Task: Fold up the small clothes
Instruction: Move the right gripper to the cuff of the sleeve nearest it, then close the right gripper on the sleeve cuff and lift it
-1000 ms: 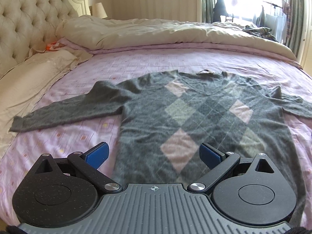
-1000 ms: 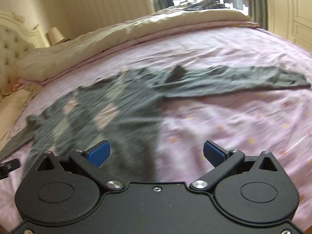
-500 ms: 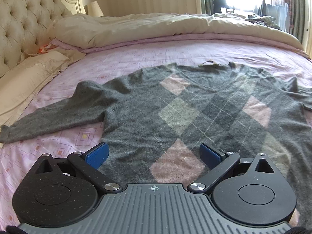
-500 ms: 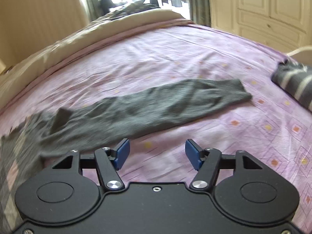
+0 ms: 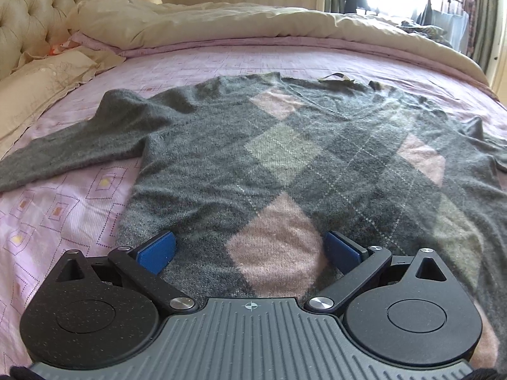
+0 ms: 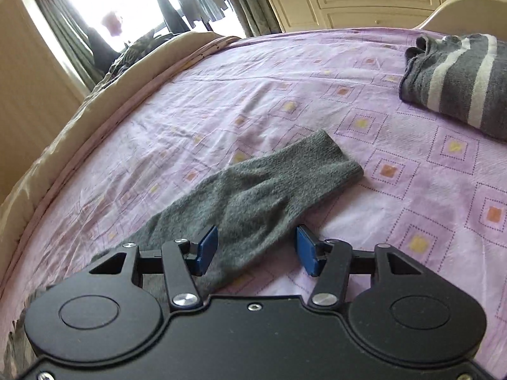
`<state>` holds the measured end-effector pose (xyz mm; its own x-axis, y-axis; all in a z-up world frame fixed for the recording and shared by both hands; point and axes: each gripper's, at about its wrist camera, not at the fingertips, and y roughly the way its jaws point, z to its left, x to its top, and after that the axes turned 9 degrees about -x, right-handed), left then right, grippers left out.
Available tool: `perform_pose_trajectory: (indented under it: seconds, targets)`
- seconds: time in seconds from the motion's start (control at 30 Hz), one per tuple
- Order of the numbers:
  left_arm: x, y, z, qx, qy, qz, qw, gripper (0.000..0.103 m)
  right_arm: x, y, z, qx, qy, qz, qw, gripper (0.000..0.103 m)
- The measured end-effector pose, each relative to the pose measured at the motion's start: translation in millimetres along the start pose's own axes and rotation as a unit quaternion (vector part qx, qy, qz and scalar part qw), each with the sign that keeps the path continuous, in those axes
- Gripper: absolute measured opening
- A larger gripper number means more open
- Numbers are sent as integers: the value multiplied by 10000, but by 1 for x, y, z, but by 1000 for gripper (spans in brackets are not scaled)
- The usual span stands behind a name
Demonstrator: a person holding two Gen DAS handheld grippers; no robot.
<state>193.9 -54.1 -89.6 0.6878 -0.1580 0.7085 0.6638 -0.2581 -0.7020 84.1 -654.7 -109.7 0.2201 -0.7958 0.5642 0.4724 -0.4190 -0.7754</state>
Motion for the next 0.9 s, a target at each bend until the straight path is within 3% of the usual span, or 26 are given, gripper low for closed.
perform_pose_trajectory:
  seconds: [0.07, 0.13, 0.17, 0.2, 0.37, 0.57, 0.73, 0.9]
  targets:
    - [-2, 0, -1, 1, 49, -59, 10000, 103, 5, 6, -3, -29, 160, -88, 9998, 54]
    - [-4, 0, -1, 1, 45, -102, 9999, 103, 10, 11, -4, -146, 243, -121, 9995, 39]
    - [-4, 1, -1, -2, 38, -119, 9999, 103, 12, 13, -5, -233, 258, -120, 9993, 21]
    - [-4, 1, -1, -4, 26, -127, 9999, 103, 14, 14, -5, -286, 260, -111, 9992, 12]
    - [-2, 1, 1, -41, -31, -57, 10000, 103, 24, -2, 12, -250, -88, -272, 9993, 11]
    - [4, 3, 4, -149, 36, 164, 9997, 102, 41, -59, 87, 224, -1015, -750, 9918, 11]
    - [10, -5, 12, -303, -16, 314, 9990, 101, 30, -115, 182, 1083, -1826, -961, 9725, 11]
    - [9, -26, 30, -325, -156, 165, 9992, 101, -17, -157, 280, 2028, -2540, -904, 9414, 11]
